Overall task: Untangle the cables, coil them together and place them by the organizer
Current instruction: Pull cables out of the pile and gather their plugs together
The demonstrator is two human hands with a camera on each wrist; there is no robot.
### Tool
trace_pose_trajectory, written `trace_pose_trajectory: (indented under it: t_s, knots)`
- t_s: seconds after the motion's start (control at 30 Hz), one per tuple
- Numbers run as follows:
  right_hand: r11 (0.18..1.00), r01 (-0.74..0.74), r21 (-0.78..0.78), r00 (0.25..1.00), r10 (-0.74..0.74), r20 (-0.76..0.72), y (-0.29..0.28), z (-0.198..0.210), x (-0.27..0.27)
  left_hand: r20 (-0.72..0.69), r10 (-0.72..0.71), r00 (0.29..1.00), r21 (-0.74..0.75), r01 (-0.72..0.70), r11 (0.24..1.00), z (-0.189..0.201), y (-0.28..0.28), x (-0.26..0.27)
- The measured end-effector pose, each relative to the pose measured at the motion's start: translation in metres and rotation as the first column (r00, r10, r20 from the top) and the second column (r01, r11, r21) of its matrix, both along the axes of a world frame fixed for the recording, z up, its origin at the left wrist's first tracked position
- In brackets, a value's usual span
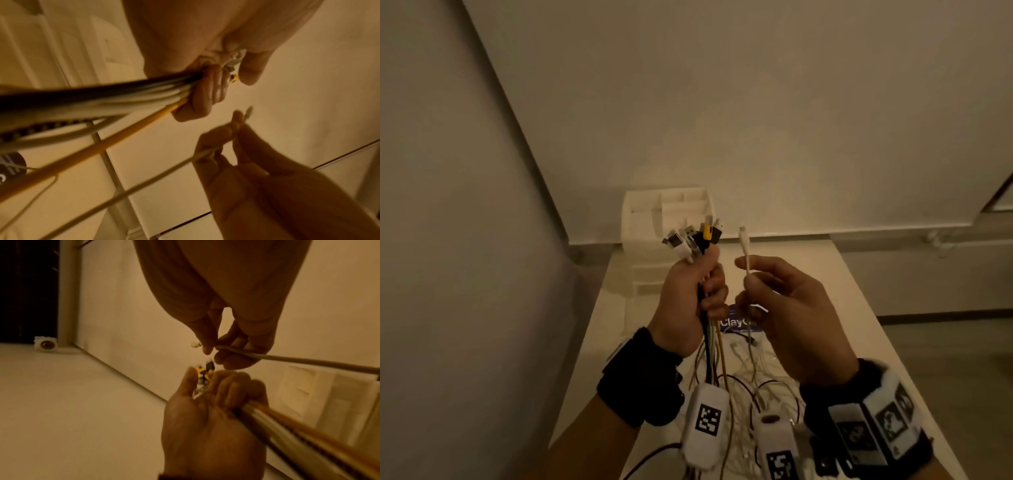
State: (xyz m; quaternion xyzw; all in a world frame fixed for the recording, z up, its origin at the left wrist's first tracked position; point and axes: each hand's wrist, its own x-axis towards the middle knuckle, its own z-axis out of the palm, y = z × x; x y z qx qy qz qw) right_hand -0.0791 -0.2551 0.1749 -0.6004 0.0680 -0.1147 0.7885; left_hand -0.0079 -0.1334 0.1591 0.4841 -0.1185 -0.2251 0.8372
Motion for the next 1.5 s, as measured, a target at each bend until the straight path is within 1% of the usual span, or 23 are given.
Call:
trace_pose_trajectory:
  t_s: [0.1, 0.17, 0.2, 0.27, 0.37, 0.43, 0.5, 0.6, 0.67, 0.73, 0.83, 0.97, 1.03, 1.1, 1.17, 1.23, 1.27, 1.3, 1.33, 1.37, 1.4, 1.43, 1.5]
  knots:
    - [0.999, 0.050, -0.012, 0.997, -0.049, 0.056, 0.011, 0.001, -0.001, 0.132, 0.016, 0.991, 0.098, -0.029, 0.995, 0.007, -0.008, -0.006]
    - [0.990, 0.117, -0.073, 0.992, -0.112, 0.064, 0.013, -0.002, 0.000, 0.213, 0.026, 0.977, 0.188, -0.067, 0.980, 0.011, -0.012, -0.012]
    - [0.984, 0.142, -0.108, 0.988, -0.134, 0.070, 0.014, -0.004, 0.001, 0.230, 0.031, 0.973, 0.228, -0.085, 0.970, 0.012, -0.014, -0.014]
    - [0.972, 0.170, -0.159, 0.984, -0.160, 0.074, 0.016, -0.006, 0.002, 0.215, 0.046, 0.975, 0.277, -0.107, 0.955, 0.014, -0.015, -0.016]
    - [0.965, 0.158, -0.211, 0.987, -0.145, 0.074, 0.018, -0.008, 0.004, 0.190, 0.090, 0.978, 0.292, -0.144, 0.946, 0.011, -0.012, -0.015]
    - [0.948, 0.141, -0.287, 0.990, -0.125, 0.073, 0.019, -0.010, 0.005, 0.213, 0.100, 0.972, 0.317, -0.166, 0.934, 0.007, -0.008, -0.012]
    - [0.914, 0.132, -0.385, 0.991, -0.107, 0.085, 0.018, -0.010, 0.004, 0.236, 0.081, 0.968, 0.321, -0.156, 0.934, 0.005, -0.005, -0.011]
    - [0.875, 0.065, -0.480, 0.998, -0.047, 0.050, 0.015, -0.014, -0.001, 0.265, 0.098, 0.959, 0.291, -0.177, 0.940, 0.005, 0.002, -0.006]
    - [0.856, -0.030, -0.516, 1.000, 0.027, -0.013, 0.013, -0.023, -0.005, 0.259, 0.175, 0.950, 0.216, -0.234, 0.948, 0.006, 0.008, 0.000]
    - [0.823, -0.129, -0.554, 0.992, 0.112, -0.066, 0.009, -0.036, -0.011, 0.192, 0.243, 0.951, 0.095, -0.265, 0.960, 0.011, 0.015, 0.008]
    - [0.801, -0.225, -0.555, 0.974, 0.195, -0.114, -0.001, -0.062, -0.019, 0.109, 0.271, 0.957, -0.031, -0.269, 0.963, 0.020, 0.029, 0.019]
    - [0.771, -0.288, -0.568, 0.958, 0.228, -0.177, -0.020, -0.098, -0.023, 0.132, 0.327, 0.936, -0.042, -0.325, 0.945, 0.026, 0.047, 0.030]
    - [0.756, -0.317, -0.572, 0.948, 0.237, -0.212, -0.030, -0.116, -0.026, 0.152, 0.358, 0.921, -0.078, -0.350, 0.933, 0.029, 0.057, 0.033]
    - [0.733, -0.330, -0.595, 0.942, 0.221, -0.251, -0.039, -0.131, -0.029, 0.166, 0.388, 0.907, -0.118, -0.372, 0.921, 0.034, 0.068, 0.037]
    - [0.687, -0.324, -0.651, 0.944, 0.187, -0.272, -0.049, -0.144, -0.031, 0.182, 0.391, 0.902, -0.128, -0.372, 0.919, 0.037, 0.078, 0.038]
    - [0.628, -0.315, -0.712, 0.947, 0.160, -0.277, -0.054, -0.147, -0.032, 0.219, 0.331, 0.918, -0.078, -0.322, 0.944, 0.036, 0.081, 0.033]
    - [0.594, -0.315, -0.740, 0.948, 0.155, -0.280, -0.055, -0.144, -0.030, 0.263, 0.285, 0.922, -0.017, -0.291, 0.957, 0.035, 0.079, 0.028]
    - [0.564, -0.307, -0.767, 0.951, 0.149, -0.271, -0.055, -0.139, -0.028, 0.324, 0.234, 0.917, 0.083, -0.274, 0.958, 0.031, 0.074, 0.021]
    - [0.541, -0.286, -0.791, 0.958, 0.145, -0.248, -0.054, -0.131, -0.025, 0.396, 0.167, 0.903, 0.216, -0.268, 0.939, 0.030, 0.066, 0.013]
    - [0.530, -0.260, -0.807, 0.966, 0.147, -0.214, -0.052, -0.120, -0.022, 0.466, 0.087, 0.881, 0.357, -0.277, 0.892, 0.024, 0.056, 0.005]
    - [0.535, -0.239, -0.811, 0.971, 0.159, -0.181, -0.050, -0.108, -0.017, 0.528, -0.012, 0.849, 0.476, -0.285, 0.832, 0.018, 0.045, -0.001]
    - [0.566, -0.227, -0.793, 0.972, 0.178, -0.152, -0.047, -0.095, -0.013, 0.576, -0.117, 0.809, 0.559, -0.286, 0.778, 0.010, 0.034, -0.006]
    - [0.692, -0.229, -0.685, 0.972, 0.197, -0.126, -0.042, -0.066, -0.008, 0.604, -0.270, 0.750, 0.640, -0.255, 0.725, -0.005, 0.015, -0.014]
